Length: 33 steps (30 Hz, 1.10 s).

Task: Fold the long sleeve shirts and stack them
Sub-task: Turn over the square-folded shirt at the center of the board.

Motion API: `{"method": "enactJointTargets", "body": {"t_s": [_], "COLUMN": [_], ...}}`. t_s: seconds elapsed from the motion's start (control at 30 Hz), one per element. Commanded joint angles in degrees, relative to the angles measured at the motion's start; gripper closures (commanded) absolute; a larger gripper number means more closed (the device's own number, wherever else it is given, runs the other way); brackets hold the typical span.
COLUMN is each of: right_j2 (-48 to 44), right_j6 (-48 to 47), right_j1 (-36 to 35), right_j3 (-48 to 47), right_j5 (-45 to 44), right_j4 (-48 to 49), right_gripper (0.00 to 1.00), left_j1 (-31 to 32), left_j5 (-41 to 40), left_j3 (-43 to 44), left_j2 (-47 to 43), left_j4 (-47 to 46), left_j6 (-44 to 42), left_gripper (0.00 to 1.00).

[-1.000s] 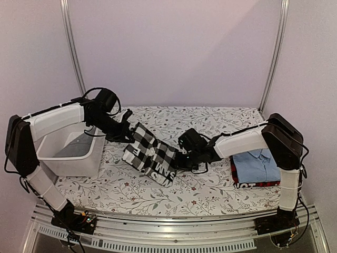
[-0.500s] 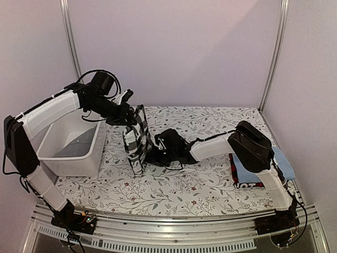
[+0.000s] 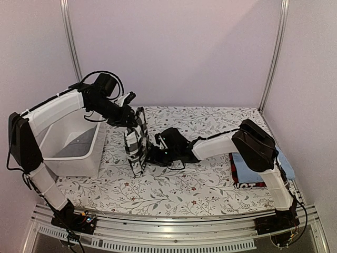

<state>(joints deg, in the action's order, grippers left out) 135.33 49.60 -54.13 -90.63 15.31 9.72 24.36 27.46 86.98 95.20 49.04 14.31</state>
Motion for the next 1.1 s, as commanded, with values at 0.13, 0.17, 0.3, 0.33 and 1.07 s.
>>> {"method": "enactJointTargets", "body": {"t_s": [0.13,0.17,0.3,0.33,1.07], "right_j2": [-19.1,-20.58,-29.66,-32.06,-58.53], "right_j6": [-8.37,-9.94,-13.38,-13.82,-10.67], "right_j1": [3.99,4.41,6.03,6.76,13.44], "right_j3": [10.51,10.55,12.47,13.95,38.08], "right_j5": [-4.99,-6.06,-11.44,-12.59,-15.93], "right_j4": [-12.02,-14.46,-20.61,-21.55,-28.13], "right_gripper": [0.55,0.55,0.53,0.52,0.42], "left_j1": [0.09,0.66,5.61,8.39,23.92], "left_j5": [-0.6,-0.86,-3.15,-3.52,-14.4], "left_j3": [2.31,2.46,3.45,3.78,14.59], "left_j2": [2.5,2.8,4.82,5.67,20.09], "left_j4": [1.41,1.34,0.11,-0.77,-11.37], "left_j6": [-1.47,-1.11,2.68,4.21,17.82], "left_gripper": [1.0,1.0,1.0,1.0,0.36]}}
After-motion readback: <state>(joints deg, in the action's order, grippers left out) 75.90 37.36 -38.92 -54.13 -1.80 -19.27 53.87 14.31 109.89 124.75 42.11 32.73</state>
